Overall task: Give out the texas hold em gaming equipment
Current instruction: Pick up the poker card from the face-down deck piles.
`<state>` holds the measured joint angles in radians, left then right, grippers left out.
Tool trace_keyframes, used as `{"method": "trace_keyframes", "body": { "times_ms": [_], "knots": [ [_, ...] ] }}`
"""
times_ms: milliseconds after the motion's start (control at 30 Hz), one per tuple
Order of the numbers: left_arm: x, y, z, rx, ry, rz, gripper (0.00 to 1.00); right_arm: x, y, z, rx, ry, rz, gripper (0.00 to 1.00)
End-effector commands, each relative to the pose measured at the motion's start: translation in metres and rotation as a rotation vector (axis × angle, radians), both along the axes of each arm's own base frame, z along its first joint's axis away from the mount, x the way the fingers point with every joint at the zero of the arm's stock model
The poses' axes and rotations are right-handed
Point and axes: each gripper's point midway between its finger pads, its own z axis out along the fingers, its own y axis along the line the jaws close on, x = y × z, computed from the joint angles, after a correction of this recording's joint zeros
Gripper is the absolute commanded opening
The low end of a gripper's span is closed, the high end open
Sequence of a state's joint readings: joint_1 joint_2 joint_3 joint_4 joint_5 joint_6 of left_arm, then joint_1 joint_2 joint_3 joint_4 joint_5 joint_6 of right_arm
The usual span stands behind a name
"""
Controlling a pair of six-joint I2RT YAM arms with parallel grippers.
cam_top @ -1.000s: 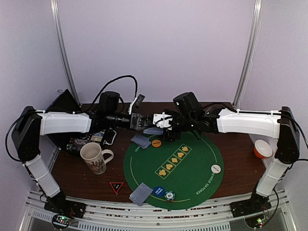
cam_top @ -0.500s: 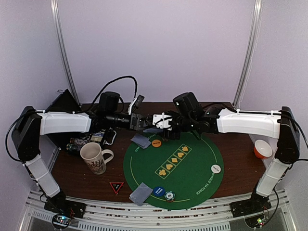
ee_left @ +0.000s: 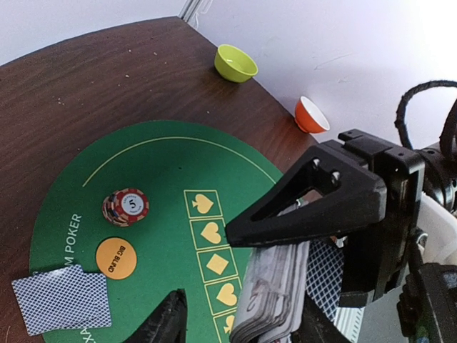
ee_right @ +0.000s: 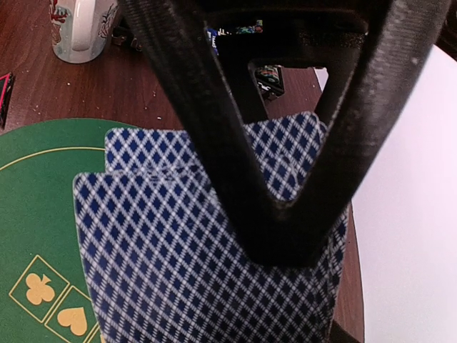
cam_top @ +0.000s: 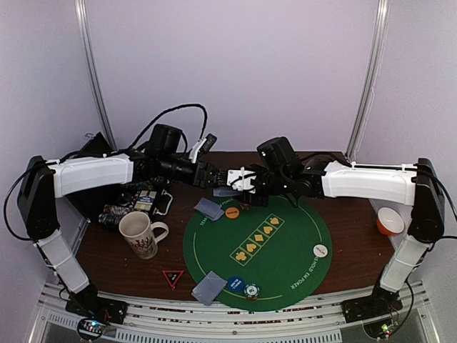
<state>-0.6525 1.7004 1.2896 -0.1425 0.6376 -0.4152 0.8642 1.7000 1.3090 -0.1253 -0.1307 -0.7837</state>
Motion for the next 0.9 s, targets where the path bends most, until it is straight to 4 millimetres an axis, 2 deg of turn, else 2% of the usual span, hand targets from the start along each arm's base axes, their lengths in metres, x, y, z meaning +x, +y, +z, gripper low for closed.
{"method": "trace_keyframes", "body": {
  "times_ms": [0, 167, 433, 533, 667, 867],
  "knots": [
    [0.0, 0.006, 0.004, 0.058, -0.045, -0.006, 0.51, 0.003, 0.0, 0.01, 0.016, -0.022, -0.011, 0.5],
    [0.01, 0.016, 0.001, 0.123, -0.061, 0.061, 0.42, 0.005, -0.001, 0.011, 0.015, -0.029, -0.017, 0.5],
    [0.02, 0.024, 0.018, 0.126, -0.125, 0.137, 0.41, 0.006, -0.001, 0.011, 0.012, -0.033, -0.016, 0.5],
    [0.018, 0.023, 0.021, 0.117, -0.129, 0.13, 0.45, 0.007, -0.001, 0.011, 0.011, -0.035, -0.016, 0.5],
    [0.007, 0.016, 0.031, 0.058, -0.122, 0.065, 0.57, 0.009, -0.001, 0.011, 0.01, -0.034, -0.017, 0.5],
    [0.001, 0.02, 0.046, 0.011, -0.128, 0.084, 0.64, 0.009, -0.001, 0.01, 0.011, -0.031, -0.015, 0.49]
  ]
}}
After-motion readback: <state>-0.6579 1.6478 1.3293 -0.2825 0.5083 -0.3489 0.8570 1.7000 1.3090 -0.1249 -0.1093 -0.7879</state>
